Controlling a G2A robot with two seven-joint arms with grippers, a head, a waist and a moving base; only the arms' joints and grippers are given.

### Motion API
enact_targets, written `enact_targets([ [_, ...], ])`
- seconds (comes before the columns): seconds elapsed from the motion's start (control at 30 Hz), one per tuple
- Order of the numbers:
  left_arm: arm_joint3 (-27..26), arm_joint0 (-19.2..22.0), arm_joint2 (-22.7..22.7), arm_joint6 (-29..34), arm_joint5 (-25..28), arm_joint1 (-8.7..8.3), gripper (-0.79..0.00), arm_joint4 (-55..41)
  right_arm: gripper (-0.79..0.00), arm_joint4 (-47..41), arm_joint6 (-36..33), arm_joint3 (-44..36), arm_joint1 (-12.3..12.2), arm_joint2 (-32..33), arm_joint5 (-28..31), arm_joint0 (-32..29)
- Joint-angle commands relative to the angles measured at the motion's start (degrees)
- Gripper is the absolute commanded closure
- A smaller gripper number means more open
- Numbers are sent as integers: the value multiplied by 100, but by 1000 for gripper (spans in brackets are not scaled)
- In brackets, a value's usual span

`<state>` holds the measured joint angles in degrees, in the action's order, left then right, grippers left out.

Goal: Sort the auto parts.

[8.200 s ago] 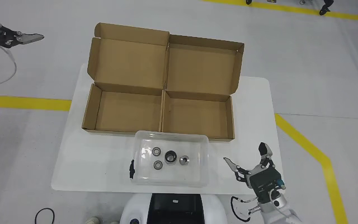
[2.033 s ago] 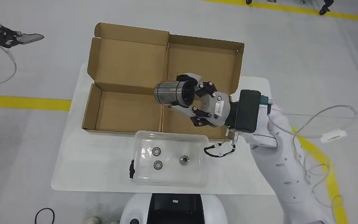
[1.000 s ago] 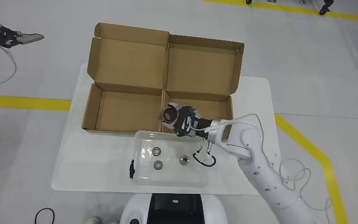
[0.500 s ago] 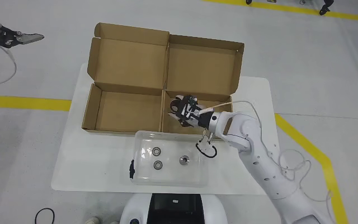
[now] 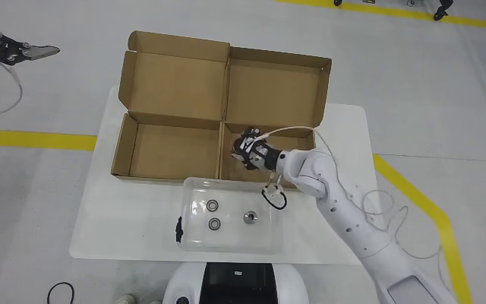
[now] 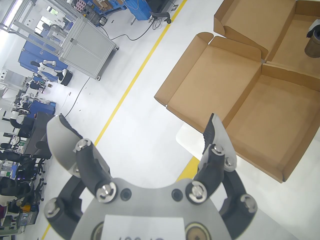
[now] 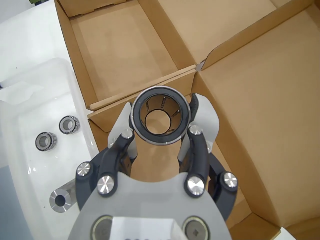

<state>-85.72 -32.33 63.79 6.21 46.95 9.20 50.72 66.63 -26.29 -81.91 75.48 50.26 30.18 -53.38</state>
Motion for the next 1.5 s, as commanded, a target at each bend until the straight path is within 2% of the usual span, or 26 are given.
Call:
enact_targets([
  [0.0,0,0,0,0,0,0,-785,0,0,-18,79,221,32,-68,-20,74],
  [0.33,0,0,0,0,0,0,-785,0,0,38,271,1090,239,-532,-183,437],
  [0.7,0,0,0,0,0,0,-785,0,-9,244,219,1559,389,-764,-512,623],
  [0.77,0,0,0,0,0,0,-785,0,-160,240,244,1590,407,-774,-539,631],
  [0.83,0,0,0,0,0,0,-785,0,-360,250,258,1631,421,-775,-558,638],
  [0.87,0,0,0,0,0,0,-785,0,-557,241,272,1647,426,-771,-563,639],
  [0.9,0,0,0,0,0,0,-785,0,-714,245,277,1664,431,-765,-574,639],
  [0.93,0,0,0,0,0,0,-785,0,-785,246,280,1672,434,-759,-583,634],
  [1.2,0,0,0,0,0,0,-785,0,-785,320,193,1269,373,-543,-635,469],
  [1.47,0,0,0,0,0,0,-785,0,-785,666,-114,-464,100,25,-200,-155],
])
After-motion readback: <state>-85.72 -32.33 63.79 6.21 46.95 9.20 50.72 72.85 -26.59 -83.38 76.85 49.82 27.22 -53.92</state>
